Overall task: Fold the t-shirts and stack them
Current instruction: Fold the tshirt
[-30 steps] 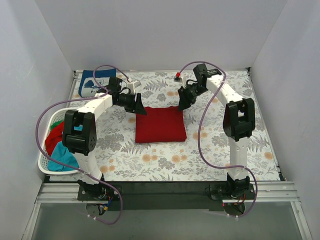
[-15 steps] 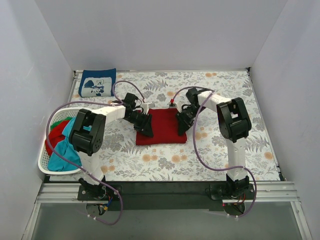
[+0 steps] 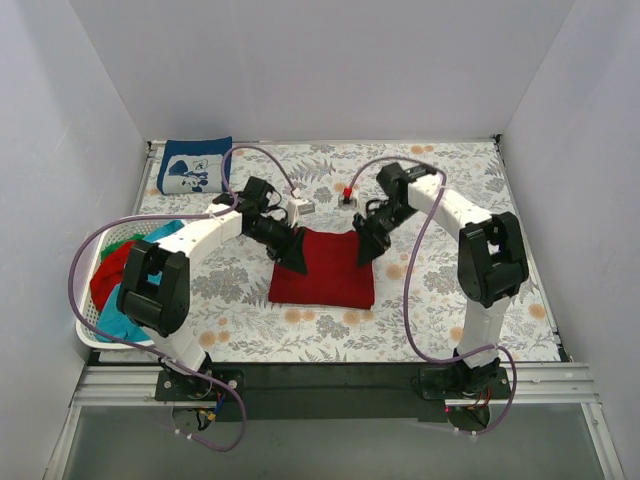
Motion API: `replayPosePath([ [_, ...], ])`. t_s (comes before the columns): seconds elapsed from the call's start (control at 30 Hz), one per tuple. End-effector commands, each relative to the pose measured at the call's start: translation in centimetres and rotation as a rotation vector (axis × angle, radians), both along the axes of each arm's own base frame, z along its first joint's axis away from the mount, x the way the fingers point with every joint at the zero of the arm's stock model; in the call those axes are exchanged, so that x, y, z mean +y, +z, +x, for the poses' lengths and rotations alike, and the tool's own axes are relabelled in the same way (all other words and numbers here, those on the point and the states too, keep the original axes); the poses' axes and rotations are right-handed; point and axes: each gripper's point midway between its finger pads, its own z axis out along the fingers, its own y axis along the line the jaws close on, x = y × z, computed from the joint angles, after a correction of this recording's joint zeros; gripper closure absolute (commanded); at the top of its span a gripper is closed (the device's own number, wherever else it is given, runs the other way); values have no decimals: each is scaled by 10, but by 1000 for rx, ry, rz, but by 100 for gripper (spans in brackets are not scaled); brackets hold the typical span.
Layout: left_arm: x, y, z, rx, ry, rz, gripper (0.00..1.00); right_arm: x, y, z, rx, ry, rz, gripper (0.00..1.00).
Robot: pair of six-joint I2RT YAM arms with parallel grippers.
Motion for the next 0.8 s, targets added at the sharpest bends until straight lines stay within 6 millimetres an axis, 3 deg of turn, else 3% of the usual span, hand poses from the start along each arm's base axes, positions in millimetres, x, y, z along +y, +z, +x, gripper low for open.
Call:
replayPosePath([
  [0.0, -8, 38, 38, -288, -58, -67, 56, 8, 65, 58, -100, -94, 176, 71],
  [0.03, -12, 36, 55, -363, -62, -67, 55, 9, 54, 74, -45, -135, 164, 71],
  [0.1, -17, 35, 74, -435, -70, -69, 52, 10, 67, 113, -89, -186, 184, 71],
  [0.13, -21, 27, 89, -470, -75, -66, 52, 11, 53, 127, -47, -213, 175, 72],
  [0.23, -28, 21, 117, -528, -82, -58, 52, 17, 46, 158, -65, -232, 192, 72],
  [0.27, -29, 6, 124, -514, -93, -33, 53, 21, 45, 162, -59, -232, 198, 72],
  [0.3, -31, 7, 132, -527, -105, -29, 53, 25, 45, 164, -61, -224, 207, 72],
  [0.43, -27, -19, 115, -449, -160, -7, 57, 39, 32, 153, -58, -180, 193, 73],
  [0.5, -20, -34, 104, -421, -174, 34, 58, 41, 14, 138, -27, -163, 165, 73],
  [0.57, -14, -55, 80, -373, -199, 74, 59, 40, 7, 133, -12, -168, 152, 73],
  [0.6, -13, -55, 72, -378, -207, 85, 60, 37, 1, 133, -4, -179, 142, 73],
  [0.63, -9, -71, 53, -345, -226, 115, 60, 36, 2, 133, -5, -185, 138, 73],
  [0.77, -4, -89, 9, -307, -304, 162, 61, 31, 17, 136, -25, -202, 153, 73],
])
